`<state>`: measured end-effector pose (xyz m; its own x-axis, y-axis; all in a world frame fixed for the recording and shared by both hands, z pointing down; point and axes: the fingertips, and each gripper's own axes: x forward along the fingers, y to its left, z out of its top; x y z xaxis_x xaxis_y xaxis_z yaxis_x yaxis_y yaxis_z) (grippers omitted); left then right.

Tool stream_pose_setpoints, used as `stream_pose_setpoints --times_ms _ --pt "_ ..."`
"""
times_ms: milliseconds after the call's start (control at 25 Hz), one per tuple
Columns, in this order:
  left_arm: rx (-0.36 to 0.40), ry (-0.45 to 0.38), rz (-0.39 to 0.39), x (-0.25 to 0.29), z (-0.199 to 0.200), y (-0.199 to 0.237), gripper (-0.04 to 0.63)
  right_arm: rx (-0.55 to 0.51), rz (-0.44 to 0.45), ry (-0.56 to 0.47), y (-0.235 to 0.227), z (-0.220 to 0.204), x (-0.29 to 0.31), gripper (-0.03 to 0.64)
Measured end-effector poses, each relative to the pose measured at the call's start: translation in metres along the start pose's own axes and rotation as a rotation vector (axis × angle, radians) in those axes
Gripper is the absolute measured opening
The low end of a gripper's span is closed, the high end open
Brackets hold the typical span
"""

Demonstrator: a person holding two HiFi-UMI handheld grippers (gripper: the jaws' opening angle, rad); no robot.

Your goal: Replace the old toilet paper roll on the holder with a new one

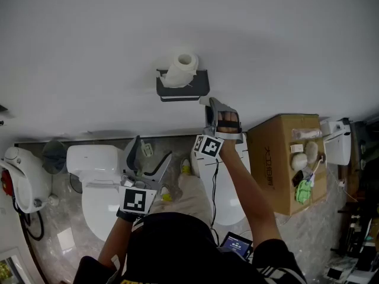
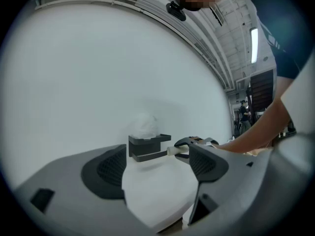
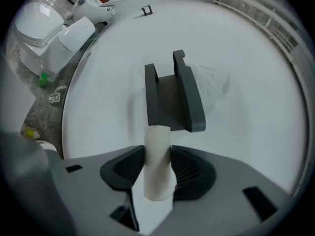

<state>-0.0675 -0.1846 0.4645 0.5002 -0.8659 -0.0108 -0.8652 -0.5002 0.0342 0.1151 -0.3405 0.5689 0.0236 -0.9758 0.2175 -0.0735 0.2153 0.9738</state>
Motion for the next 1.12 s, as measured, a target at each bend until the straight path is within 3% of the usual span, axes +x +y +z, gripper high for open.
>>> stream_pose_setpoints --times_ms 200,560,840,960,1120 --pt "0.087 0.054 -0.025 -0.003 -0.009 0.000 0.405 0.042 -0.004 0.023 0.000 -0.009 0.000 0.172" --pt "0.102 0.023 -0.012 0.000 0.011 0.015 0.405 0.183 -0.114 0.051 -0.035 -0.017 -0.027 0.173" --pt "0.081 -0.004 -0.048 0.020 0.025 0.022 0.405 0.334 -0.186 0.050 -0.080 -0.014 -0.064 0.172" --pt "0.029 -0.026 -0.031 0.025 0.032 0.027 0.405 0.436 -0.191 0.041 -0.099 -0.014 -0.080 0.172" --pt "0.007 -0.045 -0.033 0.036 0.038 0.023 0.405 0.652 -0.175 0.033 -0.121 -0.021 -0.099 0.170"
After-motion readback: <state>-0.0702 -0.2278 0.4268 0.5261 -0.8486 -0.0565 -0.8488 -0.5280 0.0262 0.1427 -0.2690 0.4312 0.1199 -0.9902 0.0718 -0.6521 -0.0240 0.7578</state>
